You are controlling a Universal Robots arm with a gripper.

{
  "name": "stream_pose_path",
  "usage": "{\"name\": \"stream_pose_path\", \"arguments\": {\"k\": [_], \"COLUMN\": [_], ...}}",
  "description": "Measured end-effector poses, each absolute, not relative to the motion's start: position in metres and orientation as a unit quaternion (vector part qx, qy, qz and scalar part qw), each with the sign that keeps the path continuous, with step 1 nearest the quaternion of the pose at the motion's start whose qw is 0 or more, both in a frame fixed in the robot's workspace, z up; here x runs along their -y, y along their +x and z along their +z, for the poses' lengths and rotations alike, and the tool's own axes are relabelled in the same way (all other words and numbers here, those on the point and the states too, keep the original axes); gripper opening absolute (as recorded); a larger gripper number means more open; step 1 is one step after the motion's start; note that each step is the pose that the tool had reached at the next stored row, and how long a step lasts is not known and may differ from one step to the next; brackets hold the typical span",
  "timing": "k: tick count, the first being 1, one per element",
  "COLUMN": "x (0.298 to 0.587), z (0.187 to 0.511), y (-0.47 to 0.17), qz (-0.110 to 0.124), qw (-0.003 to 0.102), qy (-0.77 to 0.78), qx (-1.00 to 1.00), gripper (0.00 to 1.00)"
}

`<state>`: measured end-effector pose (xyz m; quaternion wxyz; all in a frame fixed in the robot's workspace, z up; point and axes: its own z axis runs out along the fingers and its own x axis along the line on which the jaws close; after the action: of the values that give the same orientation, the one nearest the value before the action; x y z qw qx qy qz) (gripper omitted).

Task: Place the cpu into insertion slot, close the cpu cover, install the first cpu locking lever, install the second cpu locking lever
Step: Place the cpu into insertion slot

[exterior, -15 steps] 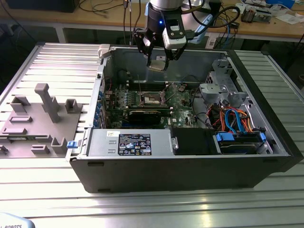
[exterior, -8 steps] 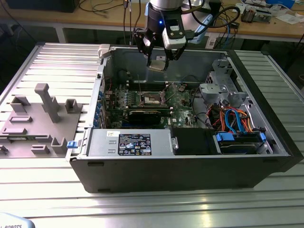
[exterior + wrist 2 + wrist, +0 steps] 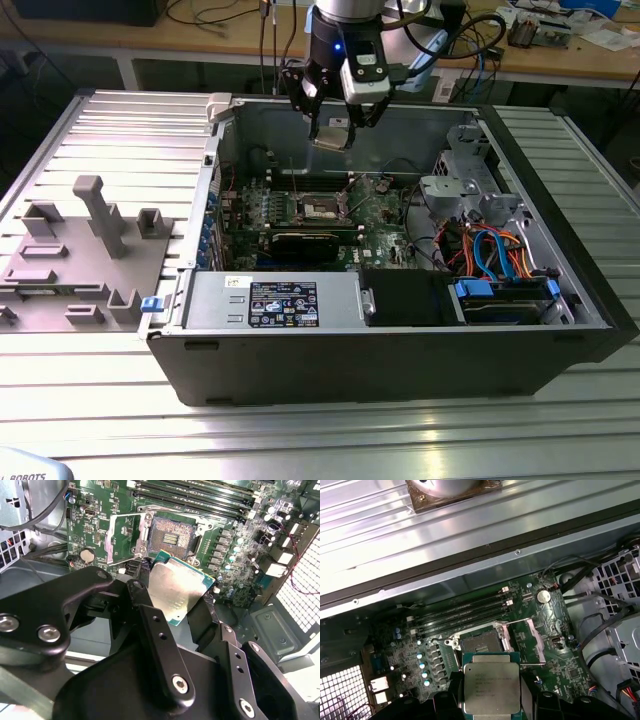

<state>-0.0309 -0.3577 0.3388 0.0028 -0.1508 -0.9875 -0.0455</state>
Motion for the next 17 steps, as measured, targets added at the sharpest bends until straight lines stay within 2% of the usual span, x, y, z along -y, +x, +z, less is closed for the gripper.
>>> {"name": "stream_pose_path", "arguments": {"k": [17], "x": [0.3577], "z": [0.3386], "y": [-0.0309], "qz": [-0.046], "qw": [0.002], "qy": [-0.167], "qx": [0.985], "gripper": [0.54]}}
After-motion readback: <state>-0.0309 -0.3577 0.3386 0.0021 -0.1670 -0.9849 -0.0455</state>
